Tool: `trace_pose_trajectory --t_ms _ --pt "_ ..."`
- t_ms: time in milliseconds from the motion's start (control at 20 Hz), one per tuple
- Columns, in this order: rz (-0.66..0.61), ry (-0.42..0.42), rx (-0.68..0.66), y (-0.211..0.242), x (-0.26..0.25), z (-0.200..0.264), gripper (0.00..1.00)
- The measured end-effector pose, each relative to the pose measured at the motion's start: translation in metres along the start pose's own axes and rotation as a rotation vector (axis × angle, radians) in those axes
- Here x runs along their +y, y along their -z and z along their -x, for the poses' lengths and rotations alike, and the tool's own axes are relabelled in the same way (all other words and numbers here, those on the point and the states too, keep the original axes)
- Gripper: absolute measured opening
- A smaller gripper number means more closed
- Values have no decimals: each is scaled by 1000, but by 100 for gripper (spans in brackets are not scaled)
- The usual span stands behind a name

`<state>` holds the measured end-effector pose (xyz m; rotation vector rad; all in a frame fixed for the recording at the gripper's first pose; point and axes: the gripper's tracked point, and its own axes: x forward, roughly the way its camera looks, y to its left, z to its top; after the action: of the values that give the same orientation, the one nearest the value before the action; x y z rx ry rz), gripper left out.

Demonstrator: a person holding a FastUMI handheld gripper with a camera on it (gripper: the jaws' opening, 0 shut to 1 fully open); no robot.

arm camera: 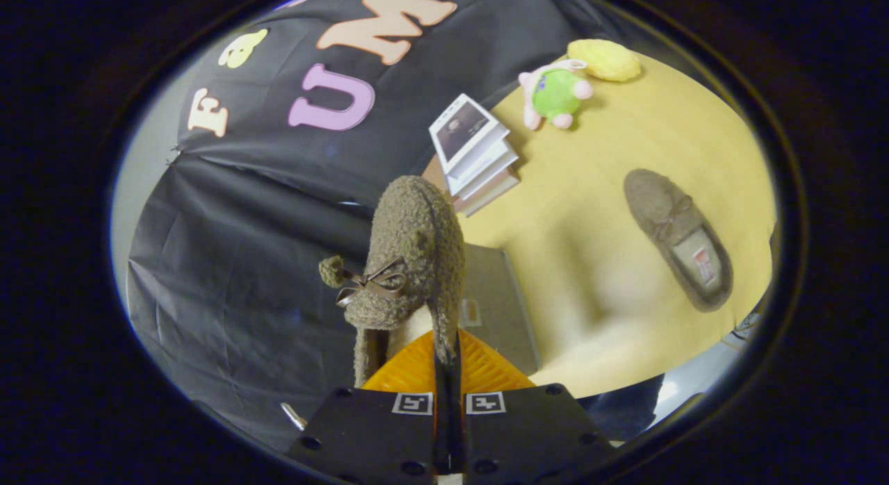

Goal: Open the storage box then place both shoes into the box .Put the left shoe in first, then the right shoe, with the right side of both shoes facing outward in a uniform manner.

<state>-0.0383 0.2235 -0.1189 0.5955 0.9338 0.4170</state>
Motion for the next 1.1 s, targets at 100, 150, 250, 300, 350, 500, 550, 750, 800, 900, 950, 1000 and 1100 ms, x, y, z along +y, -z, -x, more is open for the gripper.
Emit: trace_pose_trajectory --t_ms 100,150,250,300,350,500,550,750,800,900,950,1000,1100 --pt "5 -32 22 11 22 -14 4" --pt "-7 -31 35 18 28 -24 4" --pt "-10 -12 72 37 37 -47 4" --pt "-10 6 92 46 40 -59 4" --pt "-14 24 110 56 41 -73 4" --pt "-18 96 146 77 39 -109 4" --pt "-13 123 150 80 37 -121 4" --pt "-21 228 166 91 19 -156 4" --pt "-22 247 175 93 15 -164 4" --pt "-15 298 189 100 5 -177 4" --pt "-1 323 196 105 1 -183 4" --pt "16 341 203 111 -3 -189 4" --pt "47 368 208 120 -8 -198 4"
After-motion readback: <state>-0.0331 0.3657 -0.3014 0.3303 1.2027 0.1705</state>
